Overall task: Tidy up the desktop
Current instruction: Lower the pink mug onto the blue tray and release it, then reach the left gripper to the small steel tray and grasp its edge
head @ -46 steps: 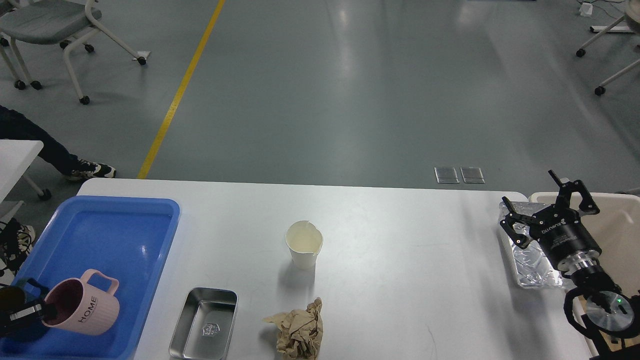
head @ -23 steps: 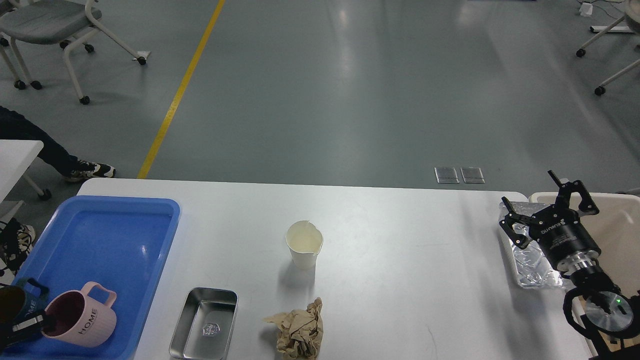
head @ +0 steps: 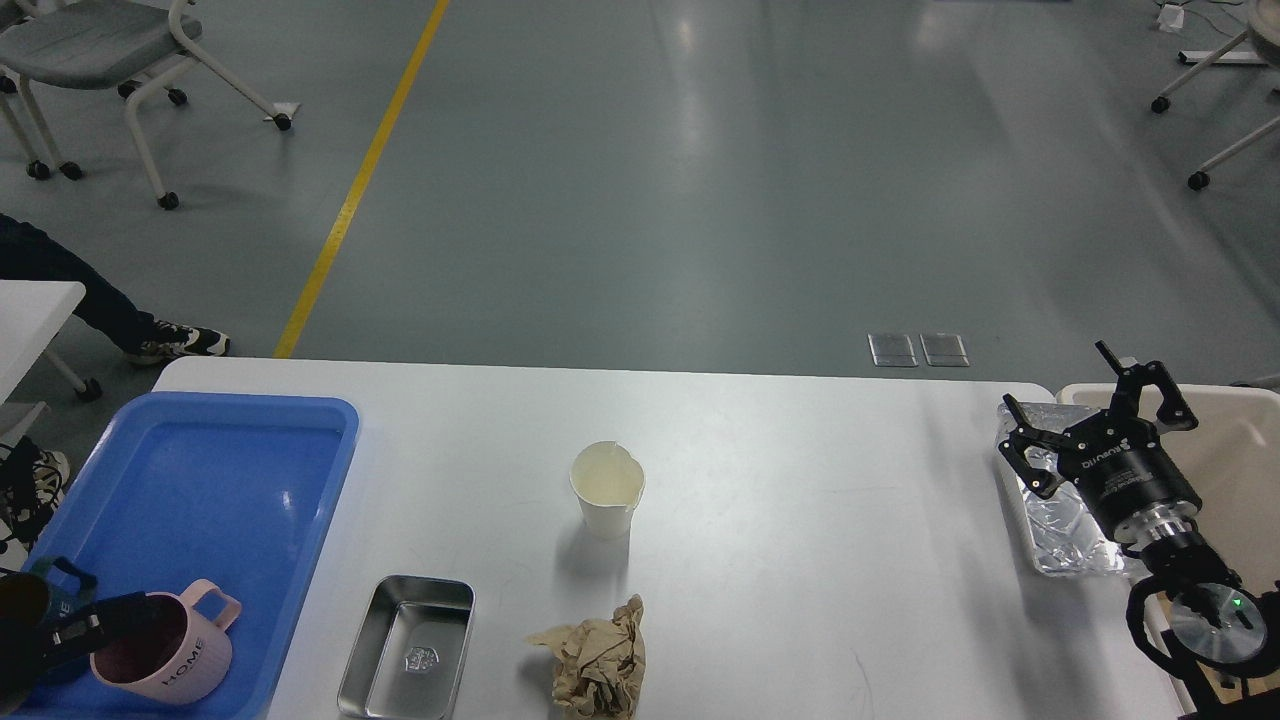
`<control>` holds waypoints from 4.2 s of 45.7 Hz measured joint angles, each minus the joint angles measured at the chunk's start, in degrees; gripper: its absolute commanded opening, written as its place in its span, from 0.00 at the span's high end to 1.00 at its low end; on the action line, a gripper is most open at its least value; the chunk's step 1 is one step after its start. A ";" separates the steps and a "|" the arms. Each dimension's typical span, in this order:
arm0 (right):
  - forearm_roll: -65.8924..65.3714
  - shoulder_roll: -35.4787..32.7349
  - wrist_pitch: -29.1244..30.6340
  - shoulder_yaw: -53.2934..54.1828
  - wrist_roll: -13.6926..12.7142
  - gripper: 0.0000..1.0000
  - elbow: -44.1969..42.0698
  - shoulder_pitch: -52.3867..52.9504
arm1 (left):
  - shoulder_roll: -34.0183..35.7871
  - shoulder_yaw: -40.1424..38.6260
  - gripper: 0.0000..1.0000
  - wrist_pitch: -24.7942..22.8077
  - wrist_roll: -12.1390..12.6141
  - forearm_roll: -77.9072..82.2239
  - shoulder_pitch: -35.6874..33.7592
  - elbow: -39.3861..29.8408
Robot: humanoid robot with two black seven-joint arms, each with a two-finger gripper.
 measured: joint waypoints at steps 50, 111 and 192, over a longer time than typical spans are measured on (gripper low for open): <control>-1.16 -0.28 -0.03 -0.78 -0.06 0.00 0.70 0.39 | 10.28 -16.55 0.21 1.35 -2.16 -1.53 -6.05 -11.61; -2.96 -0.42 -0.03 -0.77 0.00 0.00 0.70 0.29 | -7.70 -12.03 0.21 -1.83 4.04 -0.38 -7.06 -8.36; -3.06 -0.36 -0.03 -0.69 0.00 0.00 0.17 0.05 | -22.49 5.15 0.83 -0.82 5.17 11.87 -5.86 0.85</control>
